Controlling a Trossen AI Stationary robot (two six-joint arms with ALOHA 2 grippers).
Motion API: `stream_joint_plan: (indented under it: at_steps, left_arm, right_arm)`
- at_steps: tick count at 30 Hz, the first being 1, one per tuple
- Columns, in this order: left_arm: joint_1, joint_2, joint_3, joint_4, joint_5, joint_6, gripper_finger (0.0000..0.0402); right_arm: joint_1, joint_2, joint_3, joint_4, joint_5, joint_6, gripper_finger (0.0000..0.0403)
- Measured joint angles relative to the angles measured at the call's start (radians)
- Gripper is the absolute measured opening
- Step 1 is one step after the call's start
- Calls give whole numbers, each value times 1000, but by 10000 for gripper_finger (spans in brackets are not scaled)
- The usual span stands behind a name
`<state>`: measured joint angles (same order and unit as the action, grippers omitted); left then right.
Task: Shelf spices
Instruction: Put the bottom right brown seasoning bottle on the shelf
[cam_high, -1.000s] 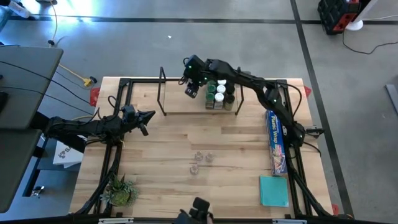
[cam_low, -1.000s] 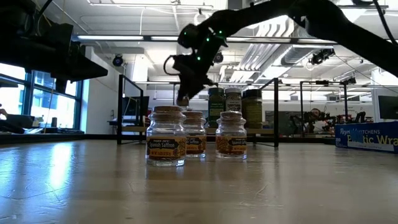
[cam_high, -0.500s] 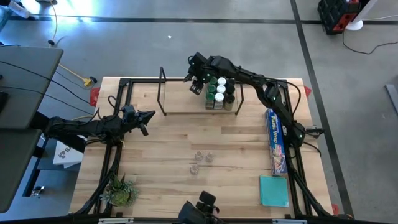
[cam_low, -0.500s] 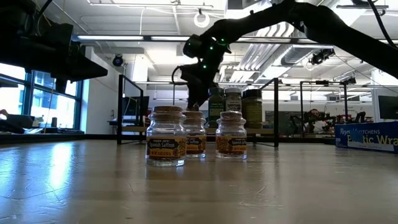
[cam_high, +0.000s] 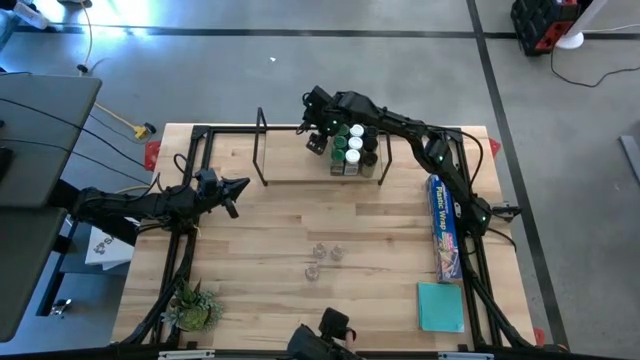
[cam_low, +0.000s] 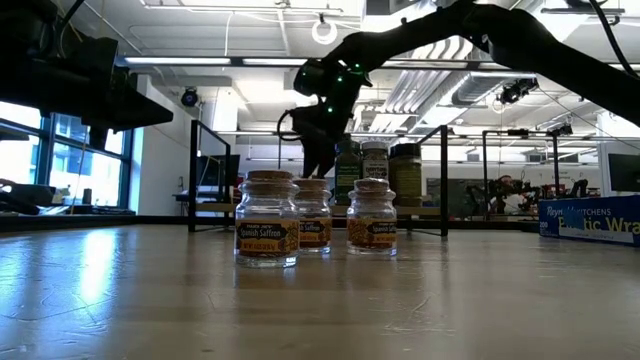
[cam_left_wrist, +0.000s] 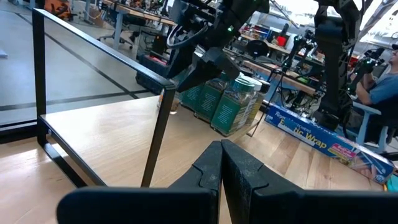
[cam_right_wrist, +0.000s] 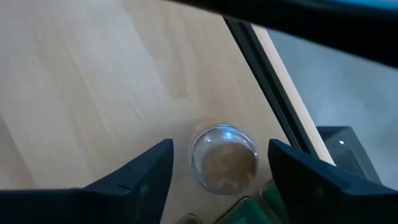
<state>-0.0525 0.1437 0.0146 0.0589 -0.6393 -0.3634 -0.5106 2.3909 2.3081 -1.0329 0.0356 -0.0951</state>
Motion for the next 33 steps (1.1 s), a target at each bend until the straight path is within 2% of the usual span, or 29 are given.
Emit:
stream_joint_plan:
  at_steps: [14, 22, 26, 30, 33]
  left_arm:
    - [0, 0, 0, 0, 0, 0, 5]
    - [0, 0, 0, 0, 0, 0, 5]
    - [0, 0, 0, 0, -1, 0, 5]
    - [0, 0, 0, 0, 0, 0, 5]
    - [0, 0, 0, 0, 0, 0, 5]
  right_arm:
    - [16, -1, 0, 12, 145, -18, 261]
    - [48, -18, 2, 23, 138, -88, 261]
    - [65, -25, 2, 21, 79, -140, 260]
    - [86, -41, 2, 9, 5, -205, 231]
    - [98, -43, 2, -16, -14, -221, 176]
